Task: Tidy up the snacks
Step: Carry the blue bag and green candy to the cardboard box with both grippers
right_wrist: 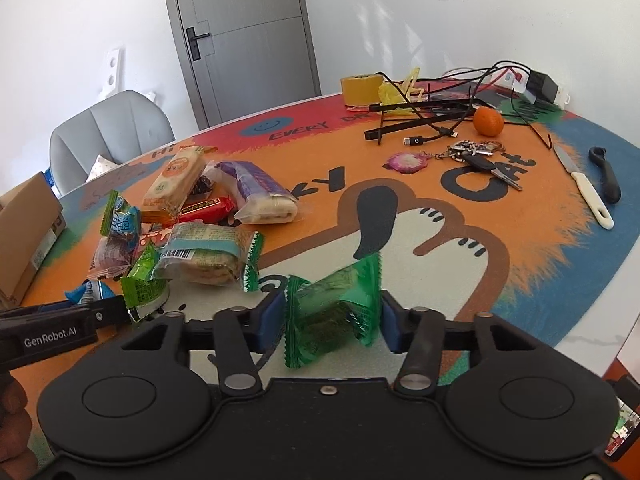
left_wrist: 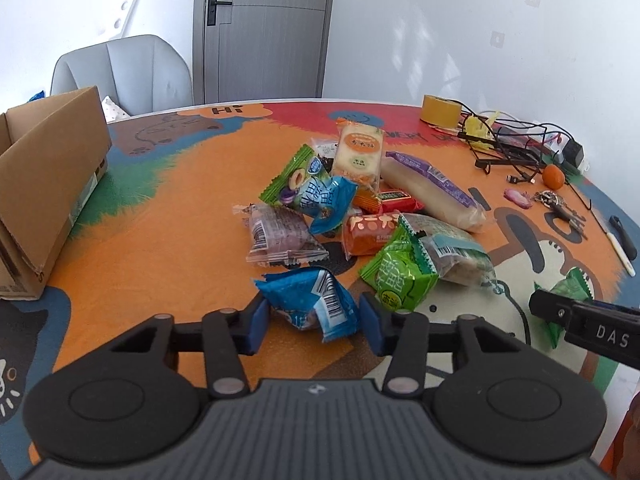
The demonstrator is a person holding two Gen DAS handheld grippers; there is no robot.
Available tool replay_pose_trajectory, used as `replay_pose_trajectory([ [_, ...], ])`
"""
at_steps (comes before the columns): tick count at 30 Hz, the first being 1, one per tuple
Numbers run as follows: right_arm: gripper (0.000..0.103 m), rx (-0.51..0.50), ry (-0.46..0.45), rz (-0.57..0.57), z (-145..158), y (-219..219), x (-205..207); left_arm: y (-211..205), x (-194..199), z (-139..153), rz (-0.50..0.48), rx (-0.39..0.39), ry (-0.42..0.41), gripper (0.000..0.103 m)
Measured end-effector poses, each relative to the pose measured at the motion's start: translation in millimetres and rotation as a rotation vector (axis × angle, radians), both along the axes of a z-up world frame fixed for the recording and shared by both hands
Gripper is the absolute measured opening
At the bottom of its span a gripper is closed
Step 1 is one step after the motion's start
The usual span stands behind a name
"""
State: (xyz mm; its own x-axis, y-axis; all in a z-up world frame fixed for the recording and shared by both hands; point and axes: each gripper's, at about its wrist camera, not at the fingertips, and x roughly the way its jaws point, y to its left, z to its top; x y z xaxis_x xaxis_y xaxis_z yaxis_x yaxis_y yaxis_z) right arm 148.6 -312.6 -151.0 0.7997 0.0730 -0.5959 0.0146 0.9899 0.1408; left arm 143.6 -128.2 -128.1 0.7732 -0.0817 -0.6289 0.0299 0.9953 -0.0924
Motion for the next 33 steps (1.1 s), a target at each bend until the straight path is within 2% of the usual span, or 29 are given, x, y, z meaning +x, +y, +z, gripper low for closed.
replay_pose_trajectory([
  [3, 0.040, 0.021, -0.003, -0.005, 0.9, -0.6, 0.9, 3.2, 0.9, 1.9, 0.005, -0.021, 0.002, 0.038],
  [12, 0.040, 0.042, -0.034, 0.014, 11.5, 6.8, -3.8, 15.4, -7.1, 12.3, 0.039, -0.029, -0.017, 0.029],
  [33, 0.039, 0.037, -0.124, 0.140, 48.6, 78.7, 1.4, 82.5, -23.9, 61.8, 0.156, -0.026, -0.133, 0.029],
])
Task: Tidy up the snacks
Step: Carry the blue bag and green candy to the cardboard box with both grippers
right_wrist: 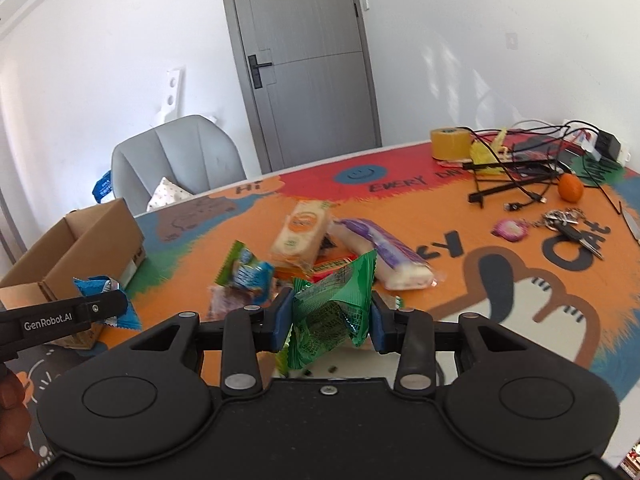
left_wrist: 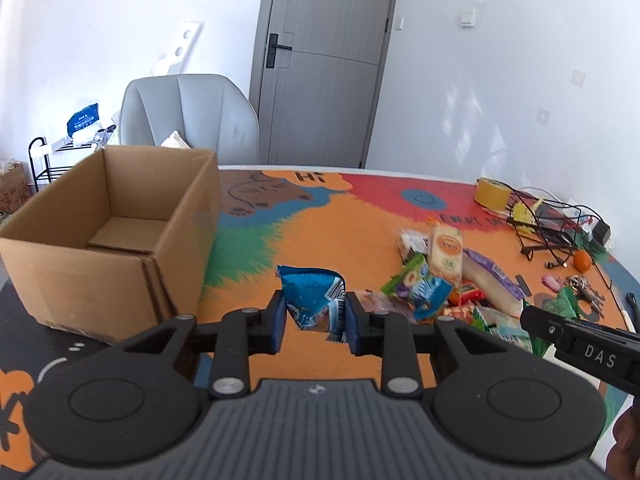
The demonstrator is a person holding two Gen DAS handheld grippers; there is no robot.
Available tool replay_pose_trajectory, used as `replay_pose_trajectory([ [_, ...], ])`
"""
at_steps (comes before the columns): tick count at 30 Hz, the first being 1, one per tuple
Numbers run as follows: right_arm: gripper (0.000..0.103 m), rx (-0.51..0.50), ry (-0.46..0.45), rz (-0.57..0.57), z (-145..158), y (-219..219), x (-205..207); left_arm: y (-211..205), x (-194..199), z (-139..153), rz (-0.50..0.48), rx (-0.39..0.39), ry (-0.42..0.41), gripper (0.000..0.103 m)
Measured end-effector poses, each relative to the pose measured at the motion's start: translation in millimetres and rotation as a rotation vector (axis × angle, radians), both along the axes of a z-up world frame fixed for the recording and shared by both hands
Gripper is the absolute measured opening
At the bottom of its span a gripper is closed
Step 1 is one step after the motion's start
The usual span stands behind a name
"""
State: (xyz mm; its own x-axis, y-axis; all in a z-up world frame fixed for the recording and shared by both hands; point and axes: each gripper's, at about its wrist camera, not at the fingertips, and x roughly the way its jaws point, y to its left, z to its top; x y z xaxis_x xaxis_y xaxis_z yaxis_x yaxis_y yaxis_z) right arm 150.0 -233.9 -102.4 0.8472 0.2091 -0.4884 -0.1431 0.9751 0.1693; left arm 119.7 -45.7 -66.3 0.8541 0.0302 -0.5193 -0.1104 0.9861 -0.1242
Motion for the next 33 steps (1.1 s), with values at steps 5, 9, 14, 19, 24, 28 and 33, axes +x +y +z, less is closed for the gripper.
replay_pose_trajectory([
  [5, 0.039, 0.010, -0.012, 0.022, 8.8, 17.2, 5.7, 16.9, -0.3, 12.7, 0.033, 0.000, -0.024, 0.029],
  [9, 0.039, 0.014, -0.031, 0.048, 17.9, 32.4, 10.3, 31.0, -0.5, 22.2, 0.051, 0.003, -0.042, 0.029],
  [14, 0.039, 0.024, -0.041, 0.080, 26.2, 51.0, 17.7, 48.0, 2.5, 31.0, 0.068, 0.003, -0.058, 0.029],
  [19, 0.039, 0.043, -0.051, 0.111, 31.6, 68.0, 25.4, 62.0, 6.5, 36.2, 0.090, 0.010, -0.064, 0.029],
  [24, 0.039, 0.055, -0.061, 0.143, 37.4, 86.3, 33.6, 77.9, 9.7, 40.4, 0.116, 0.018, -0.071, 0.029],
  [28, 0.039, 0.063, -0.069, 0.181, 41.4, 101.8, 39.5, 93.0, 12.8, 42.9, 0.147, 0.023, -0.070, 0.029],
  [33, 0.039, 0.080, -0.074, 0.222, 45.7, 121.8, 47.6, 113.1, 17.0, 45.5, 0.190, 0.028, -0.067, 0.029],
])
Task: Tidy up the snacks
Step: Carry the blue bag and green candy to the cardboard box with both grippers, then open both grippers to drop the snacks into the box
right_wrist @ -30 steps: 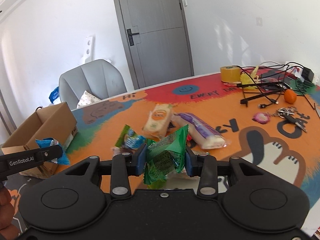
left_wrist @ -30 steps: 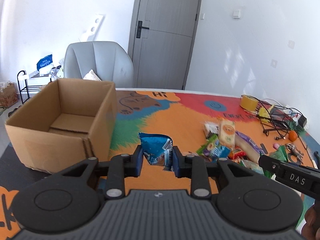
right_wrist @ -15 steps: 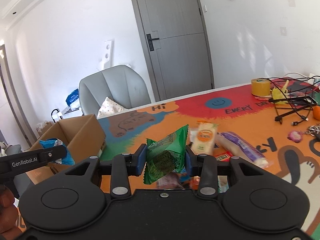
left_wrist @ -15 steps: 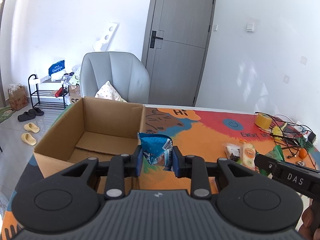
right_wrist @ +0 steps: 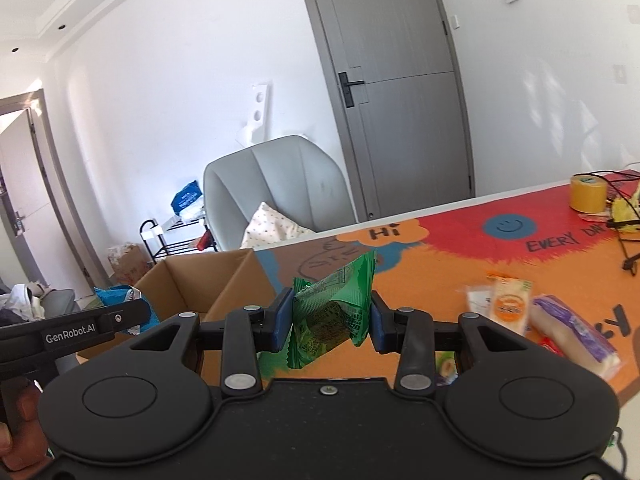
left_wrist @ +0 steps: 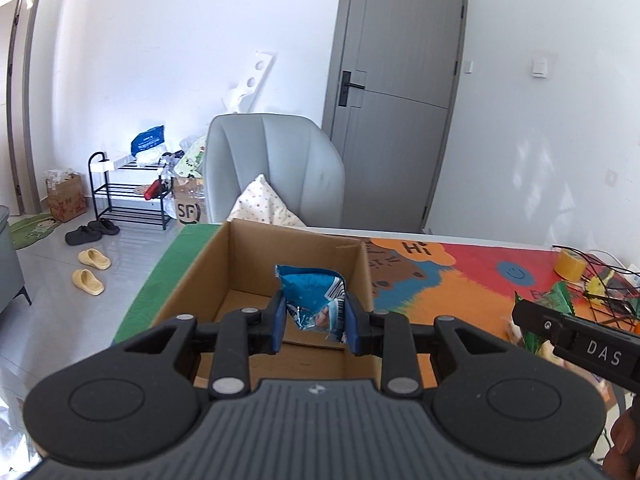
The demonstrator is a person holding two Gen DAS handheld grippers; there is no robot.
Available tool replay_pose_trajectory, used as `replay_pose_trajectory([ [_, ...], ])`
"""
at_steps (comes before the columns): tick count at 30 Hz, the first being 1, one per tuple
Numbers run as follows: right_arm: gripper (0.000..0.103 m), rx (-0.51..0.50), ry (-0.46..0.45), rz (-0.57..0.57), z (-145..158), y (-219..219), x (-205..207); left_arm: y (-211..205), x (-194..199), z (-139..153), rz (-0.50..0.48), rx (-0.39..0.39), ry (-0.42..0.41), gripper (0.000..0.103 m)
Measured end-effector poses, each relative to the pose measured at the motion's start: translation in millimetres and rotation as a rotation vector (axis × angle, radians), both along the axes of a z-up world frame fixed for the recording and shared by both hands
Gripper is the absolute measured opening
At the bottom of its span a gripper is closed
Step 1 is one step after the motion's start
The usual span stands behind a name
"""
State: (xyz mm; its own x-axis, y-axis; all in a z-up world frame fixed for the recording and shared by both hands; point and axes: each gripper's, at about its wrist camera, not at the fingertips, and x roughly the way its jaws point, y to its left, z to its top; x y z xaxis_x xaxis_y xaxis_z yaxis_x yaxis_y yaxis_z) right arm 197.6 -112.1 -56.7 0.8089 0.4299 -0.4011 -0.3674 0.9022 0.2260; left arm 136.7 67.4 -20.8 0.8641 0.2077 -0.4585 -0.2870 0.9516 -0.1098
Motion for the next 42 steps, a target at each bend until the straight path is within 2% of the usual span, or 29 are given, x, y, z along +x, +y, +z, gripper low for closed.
replay_pose_trajectory([
  [10, 0.039, 0.011, -0.013, 0.061, 7.1, 37.1, 9.3, 35.9, 5.7, -0.2, 0.077, -0.020, 0.026, 0.030],
  [17, 0.039, 0.004, -0.012, 0.108, 9.0, 59.6, 10.0, 55.0, -3.8, -0.4, 0.136, -0.032, 0.039, 0.046],
  [20, 0.039, 0.002, -0.013, 0.126, 9.8, 67.8, 10.4, 60.9, -9.4, -0.7, 0.152, -0.038, 0.039, 0.049],
  [24, 0.039, -0.001, -0.008, 0.155, 10.5, 79.5, 11.0, 66.4, -16.0, -1.6, 0.170, -0.048, 0.038, 0.060],
  [28, 0.039, -0.005, -0.001, 0.187, 12.3, 92.5, 10.1, 75.3, -19.2, -3.5, 0.195, -0.055, 0.041, 0.063],
  [29, 0.039, -0.005, 0.001, 0.197, 12.6, 95.6, 10.0, 76.7, -20.5, -3.9, 0.203, -0.057, 0.042, 0.068],
  [32, 0.043, -0.007, 0.026, 0.244, 14.3, 103.4, 9.3, 81.6, -25.3, -4.3, 0.228, -0.064, 0.042, 0.079],
  [34, 0.059, 0.012, 0.046, 0.253, 15.1, 102.6, 9.1, 83.8, -27.4, -3.7, 0.232, -0.073, 0.037, 0.083],
  [39, 0.059, 0.027, 0.059, 0.202, 14.9, 87.9, 9.5, 78.9, -29.5, -5.0, 0.252, -0.068, 0.035, 0.092],
  [42, 0.061, 0.030, 0.079, 0.159, 12.3, 75.3, 9.5, 72.4, -28.5, -7.2, 0.242, -0.077, 0.052, 0.094],
])
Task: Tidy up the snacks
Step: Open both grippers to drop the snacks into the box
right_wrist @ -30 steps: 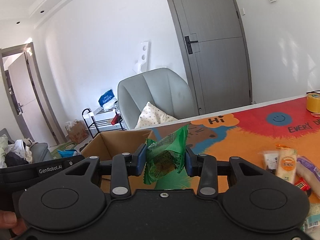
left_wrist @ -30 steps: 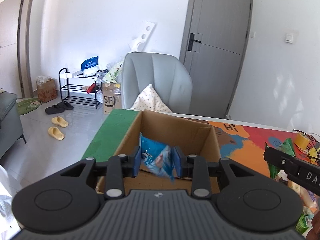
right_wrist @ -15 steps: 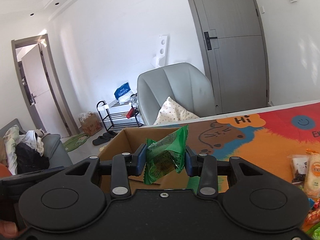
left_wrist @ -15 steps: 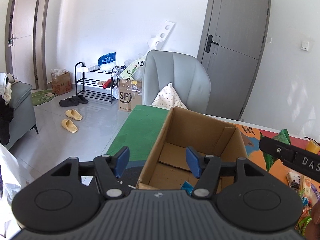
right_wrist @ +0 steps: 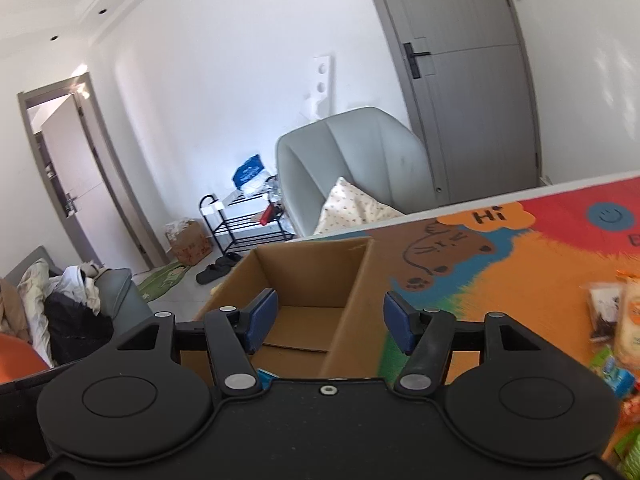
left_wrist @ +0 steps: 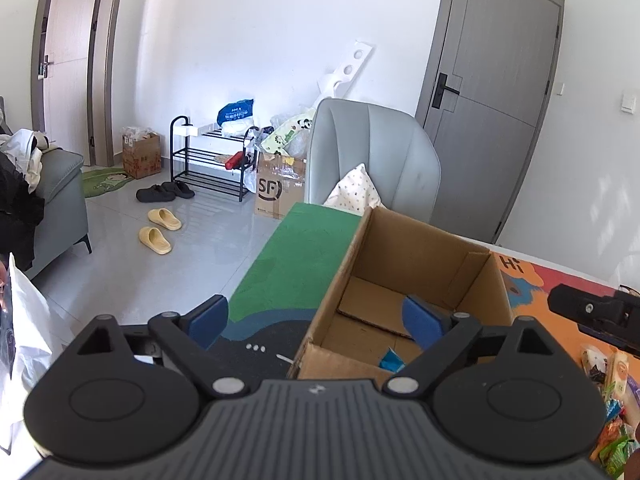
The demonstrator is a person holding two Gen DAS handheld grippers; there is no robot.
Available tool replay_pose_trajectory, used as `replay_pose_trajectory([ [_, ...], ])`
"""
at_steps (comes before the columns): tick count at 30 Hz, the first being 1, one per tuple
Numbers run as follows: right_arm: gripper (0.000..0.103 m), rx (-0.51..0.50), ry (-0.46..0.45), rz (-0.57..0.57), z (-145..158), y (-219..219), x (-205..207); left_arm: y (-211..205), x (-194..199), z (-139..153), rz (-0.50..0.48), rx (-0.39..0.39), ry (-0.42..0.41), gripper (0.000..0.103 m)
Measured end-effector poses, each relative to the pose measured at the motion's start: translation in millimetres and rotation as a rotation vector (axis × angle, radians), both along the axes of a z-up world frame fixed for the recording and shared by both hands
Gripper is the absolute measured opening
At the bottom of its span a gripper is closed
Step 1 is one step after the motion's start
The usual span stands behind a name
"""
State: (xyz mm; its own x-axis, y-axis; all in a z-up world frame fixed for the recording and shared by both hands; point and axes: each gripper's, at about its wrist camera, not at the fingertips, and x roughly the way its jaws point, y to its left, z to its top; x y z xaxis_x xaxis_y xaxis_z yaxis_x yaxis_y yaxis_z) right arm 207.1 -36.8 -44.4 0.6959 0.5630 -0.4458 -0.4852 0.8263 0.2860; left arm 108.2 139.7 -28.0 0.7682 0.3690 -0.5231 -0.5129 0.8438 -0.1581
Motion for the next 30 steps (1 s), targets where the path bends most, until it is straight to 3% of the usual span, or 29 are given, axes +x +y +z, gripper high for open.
replay_pose_trajectory([
  [3, 0.066, -0.014, 0.003, -0.032, -3.9, -11.0, -4.3, -9.0, 0.4, -0.2, -0.021, 0.002, 0.011, 0.094],
  [22, 0.080, -0.048, 0.014, -0.249, -13.1, -103.1, -30.2, -88.9, 1.7, -1.3, -0.232, 0.015, -0.017, 0.097],
  [30, 0.082, -0.055, 0.014, -0.343, -14.9, -146.8, -41.7, -128.3, 6.4, -2.2, -0.314, 0.023, -0.023, 0.098],
])
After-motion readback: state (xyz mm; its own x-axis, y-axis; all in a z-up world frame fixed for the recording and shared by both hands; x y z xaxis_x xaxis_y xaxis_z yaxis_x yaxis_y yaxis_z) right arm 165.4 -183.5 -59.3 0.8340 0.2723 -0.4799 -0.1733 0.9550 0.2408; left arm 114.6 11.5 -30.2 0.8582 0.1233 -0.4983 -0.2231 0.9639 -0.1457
